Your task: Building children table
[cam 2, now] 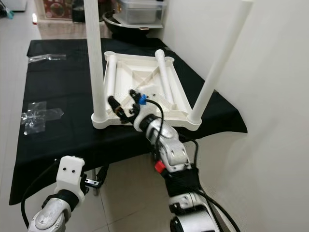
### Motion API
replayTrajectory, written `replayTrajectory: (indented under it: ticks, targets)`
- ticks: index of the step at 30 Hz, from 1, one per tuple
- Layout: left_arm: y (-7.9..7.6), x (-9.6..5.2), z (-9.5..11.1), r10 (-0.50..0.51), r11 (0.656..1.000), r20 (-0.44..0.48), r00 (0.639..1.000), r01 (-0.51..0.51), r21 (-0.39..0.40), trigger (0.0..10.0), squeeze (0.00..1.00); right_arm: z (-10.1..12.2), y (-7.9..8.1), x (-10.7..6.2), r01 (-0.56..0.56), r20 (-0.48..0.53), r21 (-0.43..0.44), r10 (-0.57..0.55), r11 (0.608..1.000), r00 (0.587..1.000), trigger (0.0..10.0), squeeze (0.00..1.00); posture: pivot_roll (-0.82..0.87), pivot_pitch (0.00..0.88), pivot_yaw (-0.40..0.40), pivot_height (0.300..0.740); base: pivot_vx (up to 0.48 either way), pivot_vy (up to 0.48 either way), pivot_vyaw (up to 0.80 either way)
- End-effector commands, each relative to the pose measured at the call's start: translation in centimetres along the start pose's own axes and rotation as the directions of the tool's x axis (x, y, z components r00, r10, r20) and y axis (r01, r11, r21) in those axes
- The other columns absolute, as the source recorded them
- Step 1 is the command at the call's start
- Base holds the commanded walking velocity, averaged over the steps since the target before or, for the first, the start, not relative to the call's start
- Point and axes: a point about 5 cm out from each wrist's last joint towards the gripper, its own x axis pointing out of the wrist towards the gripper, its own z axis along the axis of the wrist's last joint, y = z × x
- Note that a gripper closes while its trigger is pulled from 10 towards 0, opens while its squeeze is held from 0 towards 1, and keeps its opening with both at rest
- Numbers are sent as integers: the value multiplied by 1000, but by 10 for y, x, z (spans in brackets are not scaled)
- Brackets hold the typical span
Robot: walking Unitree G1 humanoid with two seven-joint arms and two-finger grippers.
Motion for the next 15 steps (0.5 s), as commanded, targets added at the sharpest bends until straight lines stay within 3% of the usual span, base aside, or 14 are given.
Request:
replayTrajectory:
  ticks: [1,4,8,10,12,13,14,15]
  targets:
    - [-1,-2,2,7,1000,10,1000,-7,-1,10000,0,-3,-6,-1,47,-3,-13,-47,999,999,10000,0,128,104,-170,740,0,0,0]
    - [0,-3,3,15,1000,16,1000,-15,-6,10000,0,-8,-9,-7,109,12,-17,-109,994,994,10000,0,128,104,-166,740,0,0,450]
    - [1,-2,3,13,1000,15,1000,-13,-8,10000,0,-29,-11,-35,191,-29,-36,-192,981,981,10000,0,117,103,-156,740,0,0,800]
    - [1,-2,3,13,1000,15,1000,-13,-8,10000,0,-29,-11,-35,191,-29,-36,-192,981,981,10000,0,117,103,-156,740,0,0,800]
    - [1,0,2,9,1000,8,1000,-9,-1,10000,0,-48,-8,-65,215,-89,-26,-217,976,972,10000,0,106,93,-152,740,0,0,800]
    - [1,0,2,9,1000,8,1000,-9,-1,10000,0,-48,-8,-65,215,-89,-26,-217,976,972,10000,0,106,93,-152,740,0,0,800]
    - [3,0,2,16,1000,7,1000,-16,4,10000,0,-58,-4,-87,238,-107,-54,-243,970,964,10000,0,104,89,-151,740,0,0,800]
    - [3,0,2,16,1000,7,1000,-16,4,10000,0,-58,-4,-87,238,-107,-54,-243,970,964,10000,0,104,89,-151,740,0,0,800]
